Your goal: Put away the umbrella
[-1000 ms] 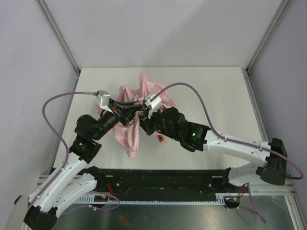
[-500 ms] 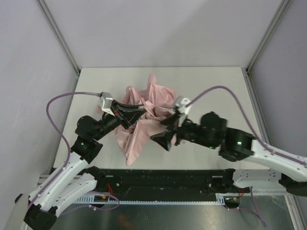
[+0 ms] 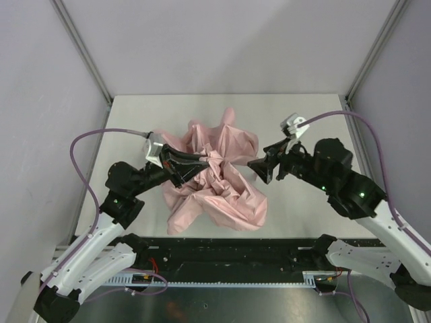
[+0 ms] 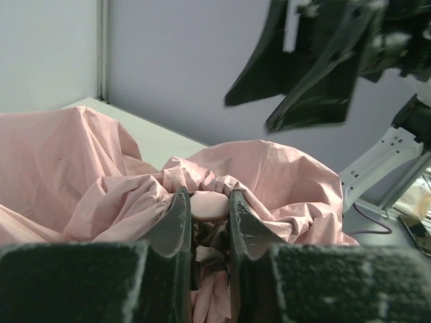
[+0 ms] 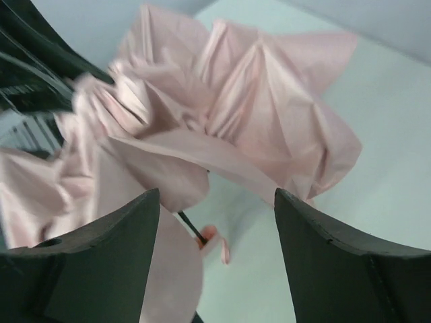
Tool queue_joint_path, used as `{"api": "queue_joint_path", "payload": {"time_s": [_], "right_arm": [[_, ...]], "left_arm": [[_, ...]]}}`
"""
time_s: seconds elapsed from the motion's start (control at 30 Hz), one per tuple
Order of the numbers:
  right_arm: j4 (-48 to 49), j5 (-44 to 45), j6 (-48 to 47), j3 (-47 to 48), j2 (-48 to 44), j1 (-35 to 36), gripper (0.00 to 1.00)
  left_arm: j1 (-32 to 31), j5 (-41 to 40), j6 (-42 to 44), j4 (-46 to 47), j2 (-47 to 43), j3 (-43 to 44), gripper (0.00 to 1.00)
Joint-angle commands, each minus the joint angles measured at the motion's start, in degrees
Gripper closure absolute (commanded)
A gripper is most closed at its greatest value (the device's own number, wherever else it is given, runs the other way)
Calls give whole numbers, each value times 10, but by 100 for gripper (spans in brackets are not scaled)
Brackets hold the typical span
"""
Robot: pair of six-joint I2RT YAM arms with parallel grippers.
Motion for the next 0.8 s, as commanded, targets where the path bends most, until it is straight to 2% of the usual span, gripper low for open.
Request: {"api": "queue_joint_path", "payload": {"time_s": [0.0,0.33,0.57,0.77], "right_arm": [[0,-104,-59,-39,15,-15,28],[71,-159,-87,-70,43,83,16],[140,-129,-58,-73,66,101,11],[178,-69,-43,-75,91,120,1]], "left_arm": [[0,42,12,54,-13,41,100],[0,70,-2,65,0,48,100],[0,87,-10,70,4,50,100],[0,107,-32,88,9,51,100]]}}
